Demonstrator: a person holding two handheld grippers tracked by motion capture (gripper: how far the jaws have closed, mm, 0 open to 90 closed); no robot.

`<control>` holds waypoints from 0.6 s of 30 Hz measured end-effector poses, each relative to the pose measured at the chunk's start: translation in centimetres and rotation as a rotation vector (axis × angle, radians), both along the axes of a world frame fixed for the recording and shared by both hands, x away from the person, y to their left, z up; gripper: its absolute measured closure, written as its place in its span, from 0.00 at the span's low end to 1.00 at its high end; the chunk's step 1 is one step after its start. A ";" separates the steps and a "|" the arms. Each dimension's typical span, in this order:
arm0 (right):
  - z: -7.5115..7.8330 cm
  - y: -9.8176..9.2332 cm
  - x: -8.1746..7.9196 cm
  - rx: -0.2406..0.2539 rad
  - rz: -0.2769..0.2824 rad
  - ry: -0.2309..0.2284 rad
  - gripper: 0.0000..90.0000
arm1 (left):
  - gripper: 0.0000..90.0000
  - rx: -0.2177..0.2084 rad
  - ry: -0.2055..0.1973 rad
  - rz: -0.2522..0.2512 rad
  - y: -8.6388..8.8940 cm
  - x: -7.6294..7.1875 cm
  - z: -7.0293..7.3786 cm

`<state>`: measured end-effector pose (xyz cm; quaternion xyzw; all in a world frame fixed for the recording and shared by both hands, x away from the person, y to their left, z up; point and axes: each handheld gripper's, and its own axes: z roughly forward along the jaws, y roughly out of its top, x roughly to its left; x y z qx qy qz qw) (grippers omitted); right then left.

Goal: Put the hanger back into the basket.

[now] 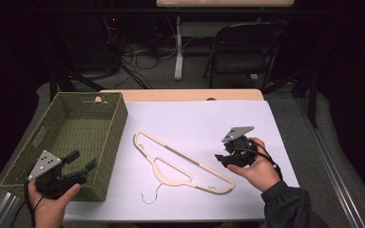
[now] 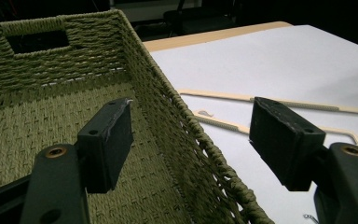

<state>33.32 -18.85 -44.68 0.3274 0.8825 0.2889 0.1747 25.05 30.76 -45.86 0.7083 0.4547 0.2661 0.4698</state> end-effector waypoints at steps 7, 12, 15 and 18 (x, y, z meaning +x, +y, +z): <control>0.5 0.8 1.7 -0.025 0.020 0.067 0.54 | 0.33 -0.001 0.001 -0.005 0.0 0.0 0.0; 0.4 1.0 2.3 -0.017 0.028 0.099 0.55 | 0.33 0.001 0.003 -0.005 -0.1 0.0 0.0; 0.1 1.2 2.6 -0.015 0.014 0.136 0.55 | 0.33 0.003 0.001 -0.004 -0.1 0.0 0.0; 0.0 1.5 2.9 -0.047 0.016 0.164 0.52 | 0.33 0.006 0.005 -0.006 -0.2 0.0 0.0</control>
